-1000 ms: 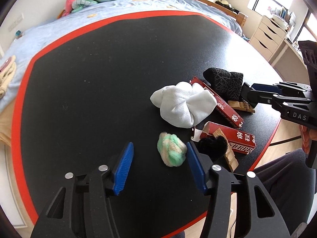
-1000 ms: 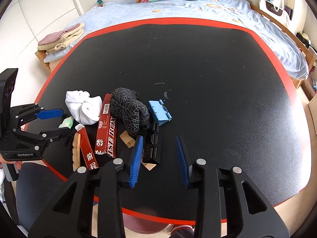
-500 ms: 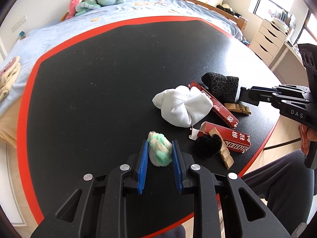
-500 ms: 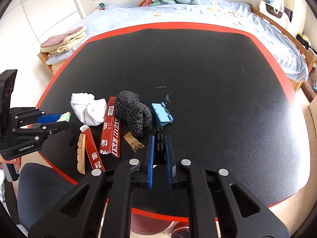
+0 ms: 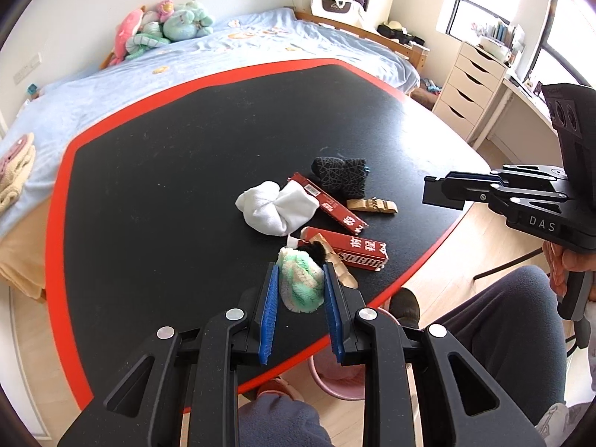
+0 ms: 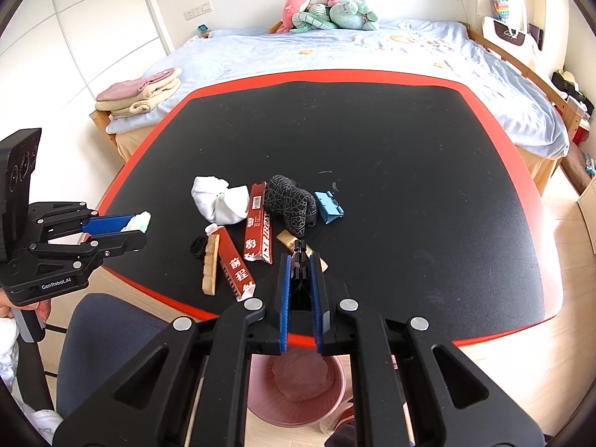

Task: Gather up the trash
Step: 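Carry both items over the pink wastebasket and open both tools, then move both tools back over the table toward the white sock and clothespin, then grasp the white sock with left tool while right tool grasps wooden clothespin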

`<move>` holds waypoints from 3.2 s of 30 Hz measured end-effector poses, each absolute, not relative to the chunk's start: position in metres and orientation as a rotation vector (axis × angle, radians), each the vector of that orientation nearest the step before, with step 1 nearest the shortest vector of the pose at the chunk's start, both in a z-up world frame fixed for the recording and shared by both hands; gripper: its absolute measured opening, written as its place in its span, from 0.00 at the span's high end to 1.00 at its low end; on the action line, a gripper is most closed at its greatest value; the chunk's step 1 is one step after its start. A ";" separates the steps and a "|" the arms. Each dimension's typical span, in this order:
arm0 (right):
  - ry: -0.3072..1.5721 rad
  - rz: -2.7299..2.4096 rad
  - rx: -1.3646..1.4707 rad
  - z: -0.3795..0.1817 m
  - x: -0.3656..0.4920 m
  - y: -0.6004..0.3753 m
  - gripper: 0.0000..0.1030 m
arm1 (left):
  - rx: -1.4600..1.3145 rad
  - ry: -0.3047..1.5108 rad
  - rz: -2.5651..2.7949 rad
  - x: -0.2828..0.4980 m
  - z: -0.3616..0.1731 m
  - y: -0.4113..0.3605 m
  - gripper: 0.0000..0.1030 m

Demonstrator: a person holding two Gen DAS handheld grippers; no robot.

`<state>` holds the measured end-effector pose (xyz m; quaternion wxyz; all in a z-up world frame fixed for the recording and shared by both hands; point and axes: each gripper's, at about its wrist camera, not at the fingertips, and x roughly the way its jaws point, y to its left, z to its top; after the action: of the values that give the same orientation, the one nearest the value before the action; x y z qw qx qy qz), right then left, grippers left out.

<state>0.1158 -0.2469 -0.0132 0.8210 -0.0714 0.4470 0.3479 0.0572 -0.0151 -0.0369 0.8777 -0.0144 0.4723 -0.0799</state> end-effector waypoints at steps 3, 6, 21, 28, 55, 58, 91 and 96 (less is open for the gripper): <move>0.952 0.752 -0.154 -0.009 0.097 -0.253 0.91 | -0.028 0.981 -0.191 0.049 -0.035 -0.027 0.77; 0.958 0.762 -0.156 -0.008 0.078 -0.258 0.91 | -0.024 0.983 -0.214 0.039 -0.035 -0.037 0.77; 1.014 0.792 -0.138 -0.023 0.024 -0.279 0.91 | -0.028 1.009 -0.296 0.005 -0.046 -0.079 0.77; 1.032 0.768 -0.165 -0.029 0.023 -0.279 0.67 | -0.015 1.028 -0.303 0.002 -0.048 -0.087 0.60; 1.021 0.733 -0.166 -0.030 0.031 -0.283 0.05 | -0.056 0.993 -0.189 0.002 -0.042 -0.058 0.07; 1.020 0.737 -0.170 -0.029 0.035 -0.280 0.05 | -0.058 0.992 -0.183 0.005 -0.041 -0.055 0.07; 0.973 0.867 -0.351 -0.058 0.154 -0.221 0.05 | -0.129 1.037 -0.138 0.127 -0.068 0.013 0.07; 0.975 0.897 -0.375 -0.070 0.163 -0.213 0.12 | -0.142 1.057 -0.138 0.140 -0.081 0.018 0.08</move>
<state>0.1634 -0.2133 -0.0705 0.7722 -0.1732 0.4501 0.4138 0.1398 0.0179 -0.0814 0.8588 -0.0674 0.5035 -0.0658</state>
